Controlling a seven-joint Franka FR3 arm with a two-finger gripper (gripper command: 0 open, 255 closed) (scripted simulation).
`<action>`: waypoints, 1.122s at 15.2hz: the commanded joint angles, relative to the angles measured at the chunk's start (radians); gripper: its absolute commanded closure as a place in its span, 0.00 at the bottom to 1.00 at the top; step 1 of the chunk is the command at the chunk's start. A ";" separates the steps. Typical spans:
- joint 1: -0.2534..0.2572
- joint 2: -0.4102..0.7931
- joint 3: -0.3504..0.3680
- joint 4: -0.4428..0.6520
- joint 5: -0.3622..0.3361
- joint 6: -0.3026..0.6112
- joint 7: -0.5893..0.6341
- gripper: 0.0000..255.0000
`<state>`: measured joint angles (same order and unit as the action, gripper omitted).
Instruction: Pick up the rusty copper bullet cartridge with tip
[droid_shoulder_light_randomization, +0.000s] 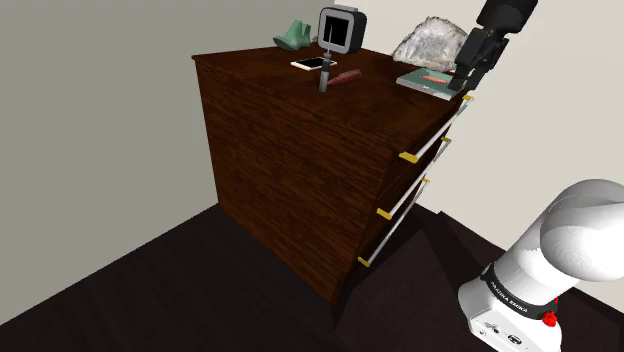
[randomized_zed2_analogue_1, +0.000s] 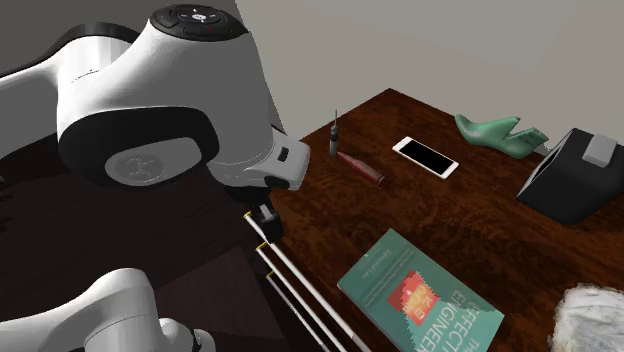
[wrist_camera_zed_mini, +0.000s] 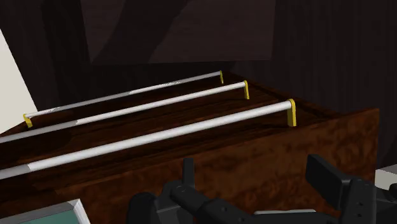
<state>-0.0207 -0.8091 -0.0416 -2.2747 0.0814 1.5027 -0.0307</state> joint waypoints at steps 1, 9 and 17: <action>0.000 0.000 0.000 0.000 0.000 0.000 0.000 0.00; -0.097 0.276 0.199 0.193 0.091 0.064 0.505 0.00; -0.179 0.616 0.322 0.491 0.064 0.079 0.999 0.00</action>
<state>-0.1920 -0.2385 0.2670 -1.8316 0.1521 1.5893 0.8960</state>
